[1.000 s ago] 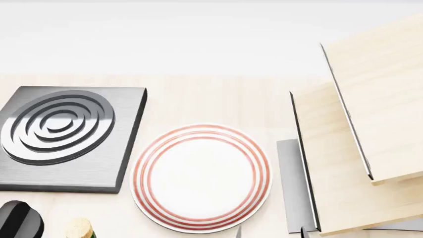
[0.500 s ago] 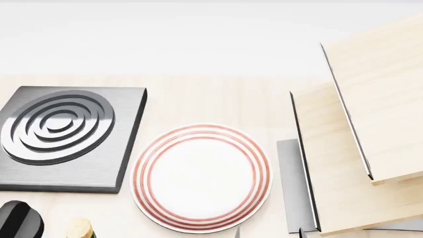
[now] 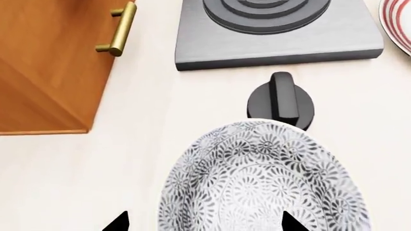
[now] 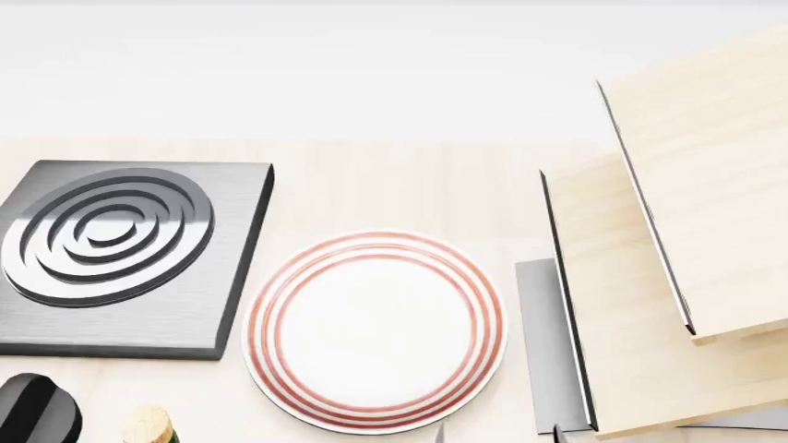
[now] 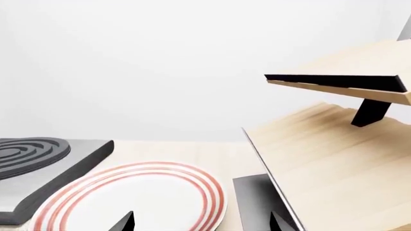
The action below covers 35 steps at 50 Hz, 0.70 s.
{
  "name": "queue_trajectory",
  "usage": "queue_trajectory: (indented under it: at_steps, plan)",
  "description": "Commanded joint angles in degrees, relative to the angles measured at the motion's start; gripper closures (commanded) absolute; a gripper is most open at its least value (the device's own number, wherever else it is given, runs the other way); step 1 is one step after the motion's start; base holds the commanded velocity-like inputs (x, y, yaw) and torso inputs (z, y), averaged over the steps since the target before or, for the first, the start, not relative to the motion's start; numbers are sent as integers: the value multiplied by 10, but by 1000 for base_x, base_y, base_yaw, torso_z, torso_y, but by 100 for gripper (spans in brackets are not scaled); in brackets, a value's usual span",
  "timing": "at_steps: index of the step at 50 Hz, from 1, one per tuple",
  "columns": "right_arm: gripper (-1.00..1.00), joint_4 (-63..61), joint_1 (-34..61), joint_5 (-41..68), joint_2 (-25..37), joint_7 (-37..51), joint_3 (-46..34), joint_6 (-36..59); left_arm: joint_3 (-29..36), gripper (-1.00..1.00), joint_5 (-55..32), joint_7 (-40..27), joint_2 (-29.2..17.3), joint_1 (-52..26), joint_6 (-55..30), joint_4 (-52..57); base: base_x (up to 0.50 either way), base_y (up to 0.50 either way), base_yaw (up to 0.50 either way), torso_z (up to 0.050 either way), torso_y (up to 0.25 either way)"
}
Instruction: Pick up the akita bowl and put it on the plate.
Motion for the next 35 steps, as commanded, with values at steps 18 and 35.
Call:
queue_trajectory:
  at_steps: [18, 35]
  plan:
    - [-100, 9, 5, 1, 1, 5, -6, -1, 10, -100, 59, 43, 19, 29, 9, 2, 0, 0, 0, 0, 0]
    - [-100, 15, 7, 2, 2, 6, -10, -4, 23, -100, 95, 64, 26, 43, 18, -4, 0, 0, 0, 0, 0]
